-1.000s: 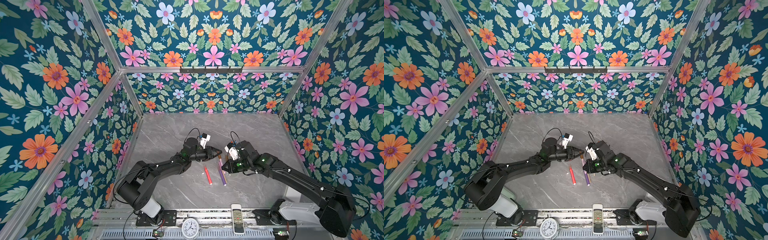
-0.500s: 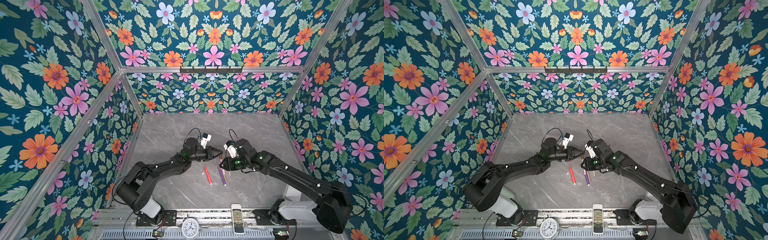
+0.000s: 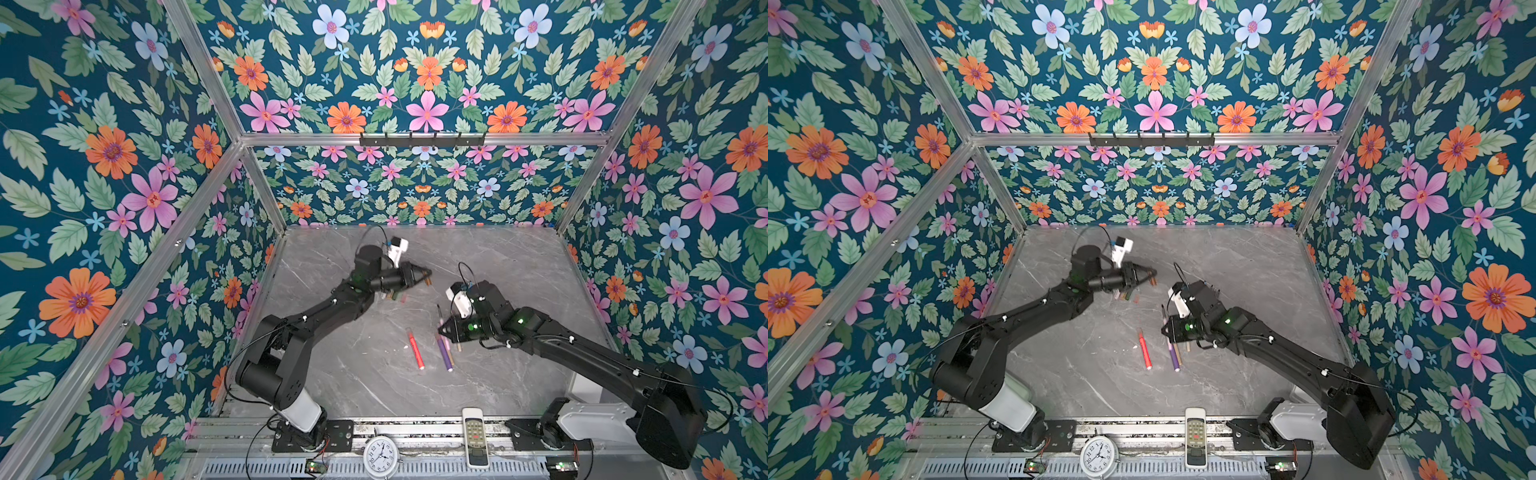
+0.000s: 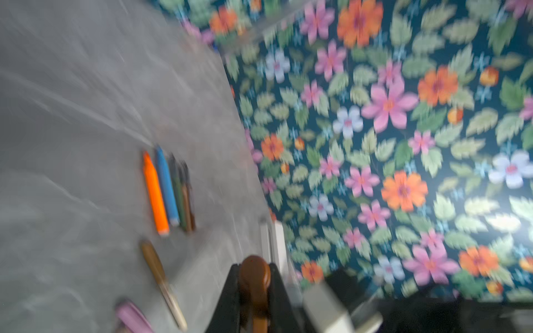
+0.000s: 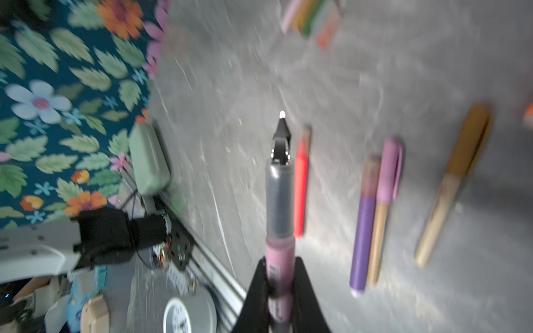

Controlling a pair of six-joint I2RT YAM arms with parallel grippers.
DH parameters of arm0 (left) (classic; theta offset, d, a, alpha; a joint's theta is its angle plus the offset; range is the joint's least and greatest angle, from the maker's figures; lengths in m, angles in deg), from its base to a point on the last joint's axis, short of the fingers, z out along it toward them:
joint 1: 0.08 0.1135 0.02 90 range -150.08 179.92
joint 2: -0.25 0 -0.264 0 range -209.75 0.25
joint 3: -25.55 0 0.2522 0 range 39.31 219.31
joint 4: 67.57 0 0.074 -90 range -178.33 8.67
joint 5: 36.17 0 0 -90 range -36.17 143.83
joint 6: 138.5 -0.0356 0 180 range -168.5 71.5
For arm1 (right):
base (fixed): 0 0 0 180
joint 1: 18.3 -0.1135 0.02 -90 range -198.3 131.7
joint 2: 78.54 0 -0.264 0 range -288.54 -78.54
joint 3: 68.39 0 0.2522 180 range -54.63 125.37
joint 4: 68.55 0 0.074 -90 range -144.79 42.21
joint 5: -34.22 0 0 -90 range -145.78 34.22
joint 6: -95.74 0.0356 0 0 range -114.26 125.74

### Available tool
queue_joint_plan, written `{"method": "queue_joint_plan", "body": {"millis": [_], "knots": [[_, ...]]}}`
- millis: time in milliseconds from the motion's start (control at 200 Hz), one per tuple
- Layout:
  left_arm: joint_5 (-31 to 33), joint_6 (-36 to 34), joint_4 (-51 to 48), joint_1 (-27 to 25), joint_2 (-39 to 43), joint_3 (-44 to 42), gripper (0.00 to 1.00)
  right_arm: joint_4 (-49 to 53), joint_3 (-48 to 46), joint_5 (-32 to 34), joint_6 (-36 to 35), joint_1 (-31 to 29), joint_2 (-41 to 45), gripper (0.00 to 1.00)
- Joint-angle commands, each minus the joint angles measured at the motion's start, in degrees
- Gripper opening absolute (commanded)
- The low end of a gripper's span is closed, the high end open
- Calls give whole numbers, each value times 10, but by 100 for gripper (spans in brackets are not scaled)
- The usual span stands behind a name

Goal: Open the pen caps
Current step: 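Pull the grippers apart, left taking the brown cap, right the pen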

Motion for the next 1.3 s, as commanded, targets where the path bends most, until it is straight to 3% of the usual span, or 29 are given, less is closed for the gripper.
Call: {"method": "queue_joint_plan", "body": {"millis": [0, 205, 335, 535, 710, 850, 955, 1295], "knots": [[4, -25, -38, 26, -23, 48, 0, 0, -35, 0, 32, -13, 27, 0], [14, -28, -22, 27, -25, 22, 0, 43, -83, 64, 43, -3, 128, 0], [32, -77, -65, 27, -11, -20, 0, 59, -92, 43, 28, 44, 150, 0], [104, -194, -208, 35, 40, -67, 0, 62, -97, 5, -8, 136, 144, 0], [216, -249, -297, 47, 95, -91, 0, 0, -123, -87, -11, 268, 93, 0], [273, -254, -307, 61, 136, -118, 0, -56, -127, -150, -4, 367, 25, 0], [281, -251, -304, 72, 141, -124, 0, -38, -88, -99, -37, 374, -27, 0], [266, -240, -284, 86, 129, -101, 0, -55, -17, -31, -57, 374, -173, 0]]}}
